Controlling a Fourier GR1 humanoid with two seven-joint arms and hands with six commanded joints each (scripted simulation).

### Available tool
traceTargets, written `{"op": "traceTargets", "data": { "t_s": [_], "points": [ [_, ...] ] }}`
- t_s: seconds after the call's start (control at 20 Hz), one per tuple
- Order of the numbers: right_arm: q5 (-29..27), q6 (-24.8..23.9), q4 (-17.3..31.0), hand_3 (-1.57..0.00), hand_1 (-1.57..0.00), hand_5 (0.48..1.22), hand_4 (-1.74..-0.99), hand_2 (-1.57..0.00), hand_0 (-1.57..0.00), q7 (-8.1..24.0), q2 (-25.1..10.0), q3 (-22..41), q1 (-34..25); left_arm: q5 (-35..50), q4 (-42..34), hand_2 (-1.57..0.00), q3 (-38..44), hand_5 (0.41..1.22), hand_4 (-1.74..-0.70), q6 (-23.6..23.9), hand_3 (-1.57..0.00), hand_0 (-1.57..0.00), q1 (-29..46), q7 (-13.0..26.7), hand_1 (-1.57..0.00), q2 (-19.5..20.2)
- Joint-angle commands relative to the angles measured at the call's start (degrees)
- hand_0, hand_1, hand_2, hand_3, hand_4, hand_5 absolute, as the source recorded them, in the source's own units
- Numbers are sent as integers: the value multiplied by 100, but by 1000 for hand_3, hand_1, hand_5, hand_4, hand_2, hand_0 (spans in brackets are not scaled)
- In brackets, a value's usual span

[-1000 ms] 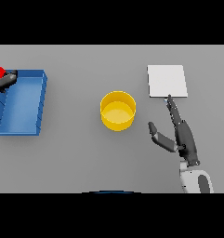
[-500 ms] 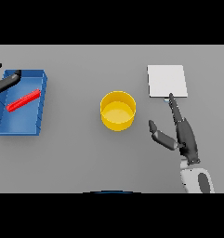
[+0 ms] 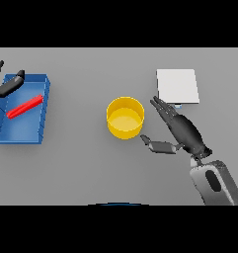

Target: Pick up the red beaker and tilt it to pour out 1 green nut into yellow bowl. Pick up the yellow bowl and place it on the metallic measuring scale.

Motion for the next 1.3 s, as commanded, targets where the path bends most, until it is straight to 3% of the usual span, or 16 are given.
{"op": "traceTargets", "data": {
  "t_s": [0.0, 0.15, 0.45, 0.65, 0.85, 1.0, 1.25],
  "points": [
    [212, 102, 43, 1, 1, 626, -1137, 1, 1, -65, -128, 146, -165, -16, 9, -7, -21, 683, -806, 3, -7, -8, 5, -4, -7, -18],
    [700, 541, 326, 1, 1, 632, -1152, 1, 1, -155, -499, 510, -893, 15, 9, -3, -10, 688, -811, -9, -3, -3, 60, 81, -3, -66],
    [1362, 1021, 1176, 1, 1, 642, -1156, 1, 1, -621, -696, 1211, -1866, 27, 76, 0, 24, 692, -805, -84, 0, 0, 64, -37, 0, 7],
    [1523, 1284, 1733, 1, 1, 644, -1157, 1, 1, -930, -602, 1551, -2315, 80, -56, 1, 47, 696, -808, -118, 1, 1, 143, -70, 1, 22],
    [1685, 1576, 2170, 1, 1, 663, -1159, 1, 1, -1024, -468, 1869, -2697, 57, 79, 1, 78, 701, -805, -139, 1, 1, 4, 15, 1, 75],
    [1788, 1883, 2404, 1, 1, 673, -1168, 1, 1, -817, -338, 2033, -3000, 30, 84, 1, 70, 702, -805, -146, 1, 1, 24, -29, 1, 100],
    [1873, 1976, 2903, -8, 1, 684, -1186, 1, 1, -900, -224, 2195, -3186, 13, 89, 1, 39, 704, -797, -164, 1, 1, 107, -144, 1, 89]
  ]
}}
